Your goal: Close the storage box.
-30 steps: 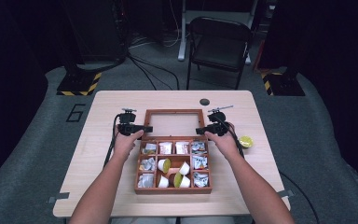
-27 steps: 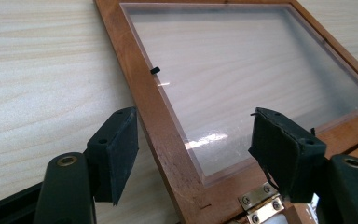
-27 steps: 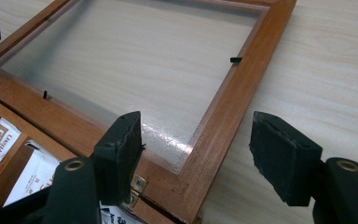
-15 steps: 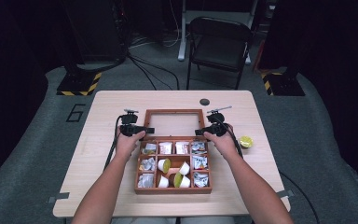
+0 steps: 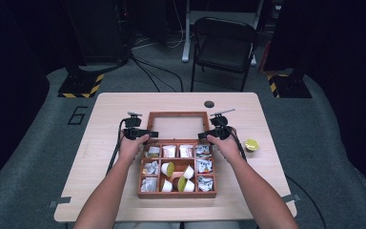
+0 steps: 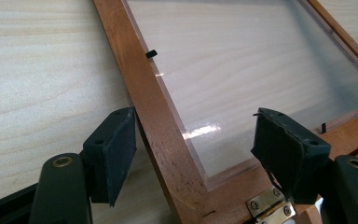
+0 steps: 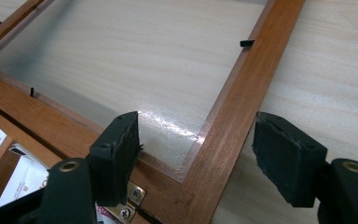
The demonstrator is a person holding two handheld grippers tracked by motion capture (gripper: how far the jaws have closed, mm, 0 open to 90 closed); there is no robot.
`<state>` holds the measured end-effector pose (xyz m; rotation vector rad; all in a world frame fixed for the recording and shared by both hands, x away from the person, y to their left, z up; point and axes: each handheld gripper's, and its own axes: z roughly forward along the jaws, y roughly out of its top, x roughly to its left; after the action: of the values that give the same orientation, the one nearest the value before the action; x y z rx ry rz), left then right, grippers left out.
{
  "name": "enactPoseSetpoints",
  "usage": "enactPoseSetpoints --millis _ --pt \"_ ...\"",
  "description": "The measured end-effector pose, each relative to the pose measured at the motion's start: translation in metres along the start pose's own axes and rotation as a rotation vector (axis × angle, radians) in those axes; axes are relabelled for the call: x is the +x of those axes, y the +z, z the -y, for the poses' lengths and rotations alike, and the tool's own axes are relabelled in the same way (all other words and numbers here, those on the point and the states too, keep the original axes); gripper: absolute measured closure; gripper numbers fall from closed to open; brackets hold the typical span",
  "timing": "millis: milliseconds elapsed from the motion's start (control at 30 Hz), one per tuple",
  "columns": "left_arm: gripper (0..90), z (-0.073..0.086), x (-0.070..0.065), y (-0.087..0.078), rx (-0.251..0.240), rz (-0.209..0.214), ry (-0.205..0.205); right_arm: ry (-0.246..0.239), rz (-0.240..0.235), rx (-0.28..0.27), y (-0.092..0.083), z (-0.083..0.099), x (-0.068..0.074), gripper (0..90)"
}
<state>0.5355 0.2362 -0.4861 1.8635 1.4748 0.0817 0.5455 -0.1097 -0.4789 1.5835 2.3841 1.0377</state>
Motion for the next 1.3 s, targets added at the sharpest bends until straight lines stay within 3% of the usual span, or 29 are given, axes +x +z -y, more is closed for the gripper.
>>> enactPoseSetpoints --millis 733,967,1300 --pt "27.6 0.003 0.004 0.008 0.000 0.036 -0.044 0.036 -0.047 -0.002 0.006 -0.001 -0.008 27.0" --pt "25.8 0.002 0.005 0.009 -0.002 0.040 -0.038 0.050 -0.058 -0.004 0.008 -0.001 -0.010 25.7" --pt "25.1 0.002 0.006 0.011 -0.004 0.049 -0.038 0.106 -0.099 -0.002 0.013 -0.001 -0.013 25.5"
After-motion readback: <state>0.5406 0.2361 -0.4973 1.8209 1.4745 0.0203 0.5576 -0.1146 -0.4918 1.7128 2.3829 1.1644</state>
